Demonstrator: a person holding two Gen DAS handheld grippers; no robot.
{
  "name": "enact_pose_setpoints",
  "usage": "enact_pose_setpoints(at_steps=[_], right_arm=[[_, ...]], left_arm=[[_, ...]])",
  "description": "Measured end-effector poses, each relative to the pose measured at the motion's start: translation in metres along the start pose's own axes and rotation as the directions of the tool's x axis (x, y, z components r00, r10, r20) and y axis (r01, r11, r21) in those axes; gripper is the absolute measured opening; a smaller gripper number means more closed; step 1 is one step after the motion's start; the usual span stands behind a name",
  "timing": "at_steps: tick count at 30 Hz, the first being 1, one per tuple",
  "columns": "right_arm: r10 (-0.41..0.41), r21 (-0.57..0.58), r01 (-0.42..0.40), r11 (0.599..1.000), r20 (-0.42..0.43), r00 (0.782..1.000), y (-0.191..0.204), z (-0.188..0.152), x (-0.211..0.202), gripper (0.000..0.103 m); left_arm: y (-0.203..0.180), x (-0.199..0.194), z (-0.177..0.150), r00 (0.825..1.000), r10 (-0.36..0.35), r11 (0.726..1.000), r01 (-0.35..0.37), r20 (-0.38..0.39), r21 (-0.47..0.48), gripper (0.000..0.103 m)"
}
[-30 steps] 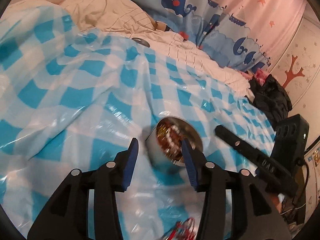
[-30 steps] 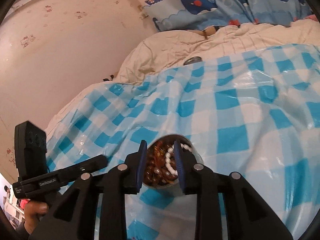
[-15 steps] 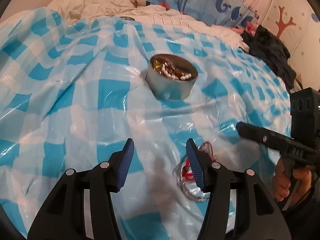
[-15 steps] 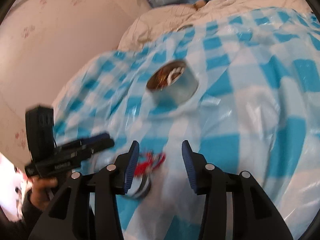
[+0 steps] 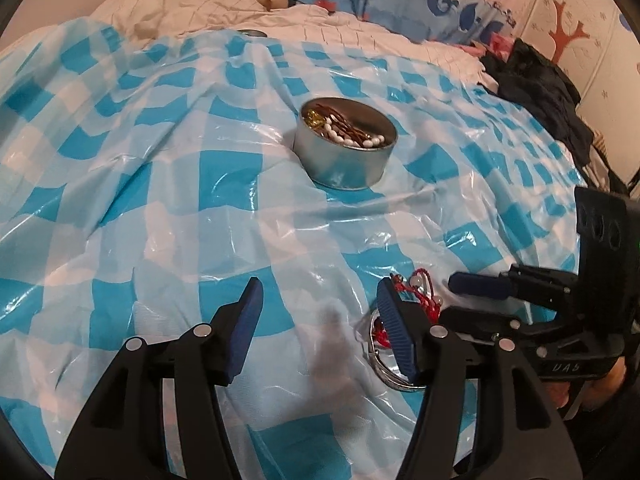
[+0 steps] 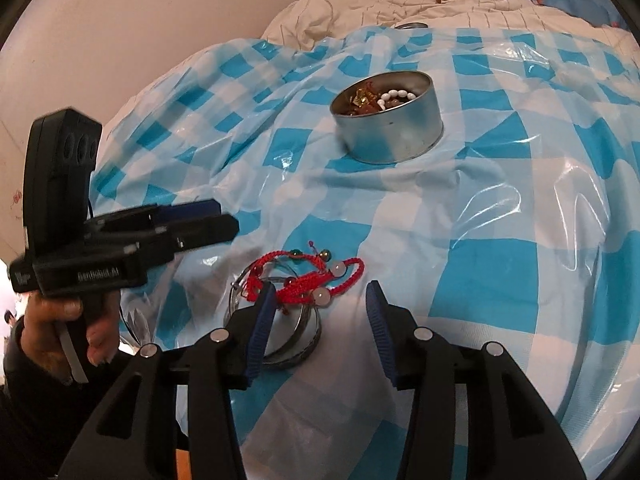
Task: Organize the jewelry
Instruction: 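Reach the left gripper to the red string bracelet and close on it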
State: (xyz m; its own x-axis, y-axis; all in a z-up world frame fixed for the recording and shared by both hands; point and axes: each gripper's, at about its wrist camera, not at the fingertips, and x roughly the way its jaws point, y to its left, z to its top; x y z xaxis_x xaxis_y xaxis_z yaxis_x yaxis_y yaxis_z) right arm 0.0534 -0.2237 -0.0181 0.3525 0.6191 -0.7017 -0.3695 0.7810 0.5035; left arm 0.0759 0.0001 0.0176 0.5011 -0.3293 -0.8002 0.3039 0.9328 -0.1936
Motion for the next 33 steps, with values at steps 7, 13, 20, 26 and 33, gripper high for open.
enact_pose_setpoints(at_steps=[7, 13, 20, 26, 33], right_arm=[[0.026, 0.007, -0.026, 1.000, 0.008, 1.000, 0.002, 0.000, 0.006, 0.035], [0.072, 0.076, -0.079, 0.994, 0.086, 0.994, -0.011, 0.006, -0.009, 0.009], [0.067, 0.169, -0.080, 0.982, 0.079, 0.995, -0.029, 0.008, -0.008, 0.010], [0.068, 0.181, -0.080, 0.980, 0.076, 0.995, -0.031, 0.007, -0.007, 0.031], [0.068, 0.203, -0.082, 0.976, 0.079, 0.995, -0.034, 0.008, -0.008, 0.038]], left_arm=[[0.004, 0.001, 0.001, 1.000, 0.011, 1.000, -0.011, 0.002, -0.020, 0.060], [-0.005, -0.007, 0.000, 0.999, -0.042, 0.998, 0.041, 0.030, 0.037, 0.060], [-0.060, -0.004, -0.018, 0.995, -0.095, 0.938, 0.087, 0.007, 0.334, 0.060], [-0.064, 0.012, -0.021, 0.999, -0.046, 0.941, 0.049, -0.018, 0.335, 0.052], [-0.046, 0.012, -0.011, 1.000, 0.012, 0.965, -0.014, 0.010, 0.262, 0.011]])
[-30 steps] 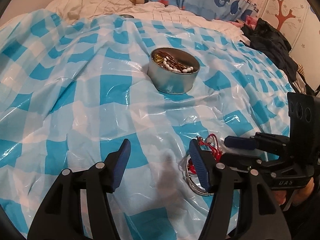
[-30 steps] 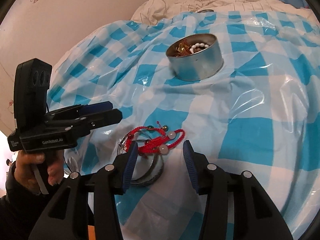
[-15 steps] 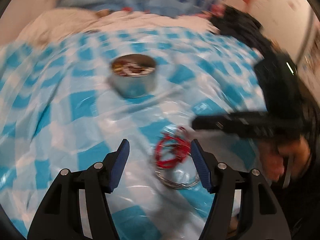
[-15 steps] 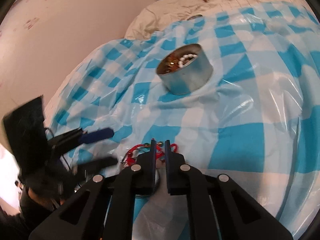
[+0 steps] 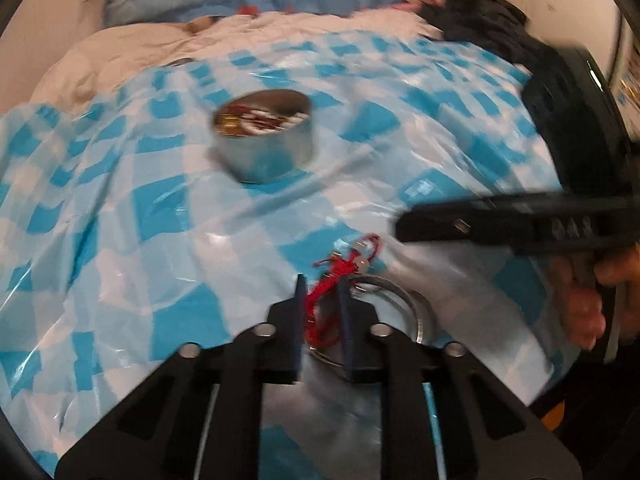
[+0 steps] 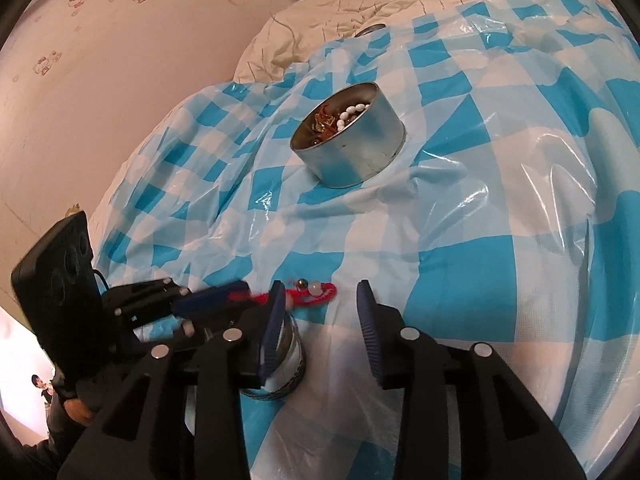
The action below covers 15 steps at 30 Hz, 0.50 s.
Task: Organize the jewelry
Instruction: 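Reach the left gripper to the red string bracelet and close on it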
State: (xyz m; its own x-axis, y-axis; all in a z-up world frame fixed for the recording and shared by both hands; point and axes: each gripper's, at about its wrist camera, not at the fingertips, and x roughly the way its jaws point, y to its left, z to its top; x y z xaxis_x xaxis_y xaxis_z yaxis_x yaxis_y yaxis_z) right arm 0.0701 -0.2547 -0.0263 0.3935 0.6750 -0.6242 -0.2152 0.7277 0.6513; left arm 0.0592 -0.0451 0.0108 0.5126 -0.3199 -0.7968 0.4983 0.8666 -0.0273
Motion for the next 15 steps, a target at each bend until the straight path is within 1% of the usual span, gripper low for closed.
enact_pose_setpoints(at_steps=[1, 2, 5, 8, 10, 11, 12, 13, 14, 15], right_arm=[[0.000, -0.001, 0.000, 1.000, -0.002, 1.000, 0.000, 0.000, 0.000, 0.038], [0.002, -0.003, -0.002, 1.000, -0.004, 1.000, 0.000, 0.000, 0.001, 0.038], [0.011, -0.019, -0.011, 1.000, -0.016, 1.000, 0.004, -0.001, 0.003, 0.038], [0.010, -0.044, -0.011, 0.999, -0.030, 1.000, 0.009, -0.003, 0.006, 0.041], [0.007, -0.055, -0.009, 0.998, -0.034, 0.999, 0.011, -0.004, 0.007, 0.043], [0.004, -0.058, -0.006, 0.998, -0.034, 0.999, 0.011, -0.004, 0.007, 0.043], [0.004, -0.057, -0.006, 0.998, -0.034, 0.999, 0.011, -0.004, 0.007, 0.044], [0.005, -0.055, -0.007, 0.998, -0.035, 0.999, 0.012, -0.004, 0.007, 0.044], [0.004, -0.056, -0.006, 0.998, -0.035, 0.999, 0.012, -0.004, 0.007, 0.044], [0.003, -0.057, -0.005, 0.998, -0.036, 0.999, 0.012, -0.005, 0.007, 0.044]], left_arm=[[0.011, -0.002, 0.001, 1.000, -0.006, 0.999, 0.006, 0.009, -0.053, 0.009], [0.017, -0.003, 0.002, 1.000, -0.015, 0.996, 0.016, 0.014, -0.088, 0.004], [0.037, -0.008, 0.002, 0.999, -0.030, 0.983, 0.036, 0.034, -0.178, 0.003], [0.043, -0.010, 0.001, 0.997, -0.059, 0.976, 0.067, 0.046, -0.209, 0.003], [0.042, -0.006, 0.002, 0.994, -0.098, 0.972, 0.104, 0.037, -0.212, 0.003], [0.041, -0.004, 0.001, 0.994, -0.100, 0.971, 0.104, 0.033, -0.217, 0.004], [0.040, -0.001, 0.001, 0.995, -0.097, 0.970, 0.101, 0.026, -0.220, 0.005], [0.040, 0.003, 0.001, 0.994, -0.107, 0.967, 0.106, 0.012, -0.230, 0.009], [0.040, 0.006, 0.002, 0.994, -0.112, 0.964, 0.111, 0.009, -0.243, 0.017], [0.043, 0.009, 0.002, 0.992, -0.123, 0.955, 0.121, 0.011, -0.270, 0.023]])
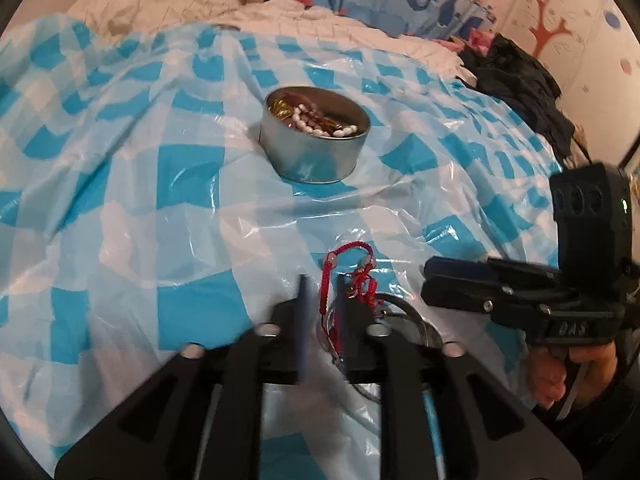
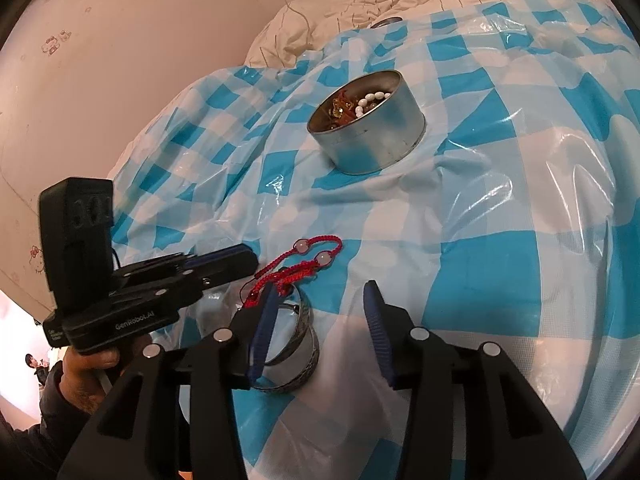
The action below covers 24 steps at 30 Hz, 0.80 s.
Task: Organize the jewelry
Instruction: 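Reach the left gripper to the red string bracelet and close on it, then lift the red string bracelet with the left gripper while the right gripper grasps another red cord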
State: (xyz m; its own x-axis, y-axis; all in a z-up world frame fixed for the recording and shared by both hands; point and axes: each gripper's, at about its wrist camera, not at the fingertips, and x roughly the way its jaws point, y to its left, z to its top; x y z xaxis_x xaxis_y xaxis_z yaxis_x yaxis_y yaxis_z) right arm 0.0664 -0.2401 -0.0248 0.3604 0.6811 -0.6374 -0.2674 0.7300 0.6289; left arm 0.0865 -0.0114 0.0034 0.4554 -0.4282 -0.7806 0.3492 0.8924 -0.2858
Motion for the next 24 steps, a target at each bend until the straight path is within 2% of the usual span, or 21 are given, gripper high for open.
enact_pose_setpoints(at_steps=[1, 2, 6, 7, 8, 9, 10, 11, 19, 24], right_arm=[[0.001, -0.002, -0.001, 1.000, -0.002, 1.000, 0.001, 0.000, 0.000, 0.044], [0.004, -0.006, -0.004, 1.000, -0.004, 1.000, 0.001, 0.000, 0.000, 0.044], [0.015, -0.069, -0.017, 0.997, -0.029, 0.999, 0.013, -0.003, 0.004, 0.044], [0.014, -0.095, -0.018, 0.995, -0.038, 0.999, 0.018, -0.005, 0.005, 0.044], [0.008, -0.117, -0.014, 0.993, -0.044, 0.999, 0.021, -0.006, 0.006, 0.044], [0.000, -0.137, -0.006, 0.990, -0.050, 0.999, 0.024, -0.008, 0.008, 0.044], [-0.012, -0.158, 0.002, 0.987, -0.058, 0.998, 0.027, -0.010, 0.010, 0.044], [-0.019, -0.170, 0.008, 0.985, -0.063, 0.998, 0.029, -0.011, 0.012, 0.044], [-0.042, -0.194, 0.029, 0.981, -0.064, 0.997, 0.031, -0.014, 0.018, 0.040], [-0.048, -0.196, 0.036, 0.980, -0.058, 0.997, 0.031, -0.014, 0.019, 0.035]], left_arm=[[0.003, 0.003, 0.001, 1.000, -0.024, 0.999, 0.023, -0.001, -0.034, 0.033], [0.005, 0.005, 0.002, 0.999, -0.044, 0.997, 0.044, -0.004, -0.056, 0.037], [0.002, 0.020, 0.004, 0.994, -0.097, 0.993, 0.093, -0.048, -0.079, 0.037], [-0.001, 0.024, 0.003, 0.994, -0.087, 0.994, 0.083, -0.063, -0.070, 0.033], [-0.003, 0.026, 0.002, 0.995, -0.076, 0.996, 0.072, -0.068, -0.062, 0.022], [-0.004, 0.027, 0.002, 0.995, -0.067, 0.996, 0.063, -0.074, -0.057, 0.018], [-0.004, 0.027, 0.002, 0.995, -0.065, 0.996, 0.061, -0.075, -0.060, 0.009], [-0.003, 0.027, 0.002, 0.995, -0.072, 0.995, 0.067, -0.074, -0.070, 0.008], [0.013, 0.012, 0.007, 0.991, -0.133, 0.979, 0.129, -0.017, -0.161, 0.007], [0.024, 0.022, 0.004, 0.985, -0.162, 0.964, 0.144, -0.063, -0.224, 0.010]])
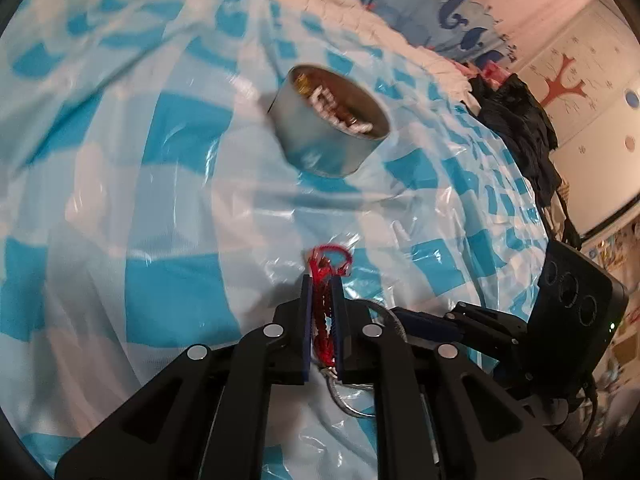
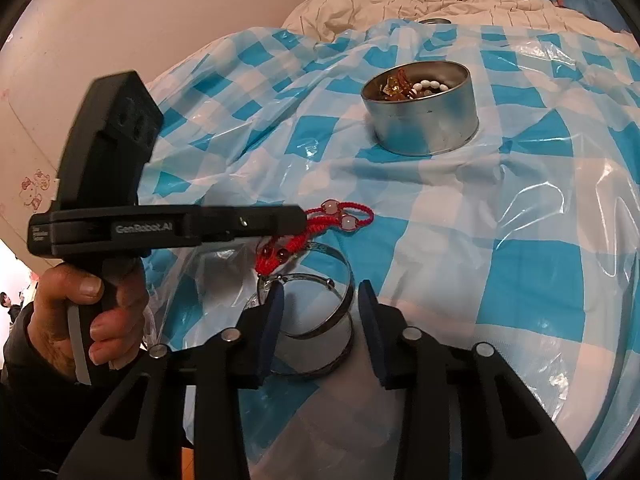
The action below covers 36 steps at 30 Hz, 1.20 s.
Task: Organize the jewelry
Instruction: 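Lift the red string bracelet with the left gripper while the right gripper grasps another red cord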
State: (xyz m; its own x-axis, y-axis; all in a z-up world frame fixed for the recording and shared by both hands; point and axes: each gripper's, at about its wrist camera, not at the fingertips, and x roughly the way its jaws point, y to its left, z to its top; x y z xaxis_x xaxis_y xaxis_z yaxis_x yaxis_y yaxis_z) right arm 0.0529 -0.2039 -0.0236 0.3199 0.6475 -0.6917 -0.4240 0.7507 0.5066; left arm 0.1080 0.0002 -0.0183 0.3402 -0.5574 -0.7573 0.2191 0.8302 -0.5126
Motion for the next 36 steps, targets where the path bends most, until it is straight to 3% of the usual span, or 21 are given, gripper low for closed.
enact_pose_setpoints(at_steps=[2, 6, 8, 11, 20, 21, 22, 24, 27, 36], right_arm=[[-0.008, -0.004, 0.008, 1.000, 0.001, 1.000, 0.000, 0.000, 0.000, 0.030], [-0.031, -0.016, 0.031, 0.999, 0.005, 1.000, 0.001, 0.000, 0.000, 0.019], [-0.039, -0.017, 0.039, 0.999, 0.014, 0.999, 0.000, 0.001, -0.002, 0.013], [-0.051, -0.020, 0.052, 0.998, 0.023, 0.998, -0.001, 0.002, -0.004, 0.008], [-0.070, -0.038, 0.070, 0.997, 0.014, 0.997, 0.002, 0.002, -0.003, 0.007], [-0.070, -0.022, 0.070, 0.997, 0.026, 0.997, -0.001, 0.004, -0.004, 0.010], [-0.072, -0.013, 0.072, 0.997, 0.043, 0.997, -0.003, 0.005, -0.007, 0.031], [-0.054, 0.018, 0.052, 0.998, 0.094, 0.994, -0.006, 0.009, -0.012, 0.046], [0.021, 0.043, -0.026, 0.999, 0.119, 0.993, -0.009, 0.022, -0.010, 0.046], [0.076, 0.055, -0.080, 0.995, 0.063, 0.995, -0.003, 0.041, 0.020, 0.046]], left_arm=[[0.007, 0.003, -0.002, 1.000, -0.020, 0.999, 0.020, -0.012, -0.040, 0.018], [0.006, 0.006, -0.002, 1.000, -0.028, 0.999, 0.028, -0.003, -0.045, 0.018], [0.003, 0.003, -0.001, 0.999, -0.029, 0.999, 0.030, 0.017, -0.033, 0.007], [0.002, -0.008, 0.001, 0.997, -0.040, 0.998, 0.043, 0.063, -0.038, 0.003], [0.011, -0.021, 0.007, 0.994, -0.041, 0.997, 0.047, 0.102, -0.062, 0.003], [0.012, -0.021, 0.007, 0.994, -0.042, 0.997, 0.049, 0.103, -0.064, 0.003], [0.013, -0.022, 0.006, 0.993, -0.044, 0.997, 0.051, 0.106, -0.066, 0.003], [0.016, -0.025, 0.007, 0.992, -0.044, 0.996, 0.053, 0.115, -0.075, 0.003], [0.019, -0.030, 0.010, 0.990, -0.055, 0.994, 0.067, 0.129, -0.086, 0.003], [0.026, -0.043, 0.011, 0.987, -0.068, 0.992, 0.082, 0.149, -0.095, 0.003]])
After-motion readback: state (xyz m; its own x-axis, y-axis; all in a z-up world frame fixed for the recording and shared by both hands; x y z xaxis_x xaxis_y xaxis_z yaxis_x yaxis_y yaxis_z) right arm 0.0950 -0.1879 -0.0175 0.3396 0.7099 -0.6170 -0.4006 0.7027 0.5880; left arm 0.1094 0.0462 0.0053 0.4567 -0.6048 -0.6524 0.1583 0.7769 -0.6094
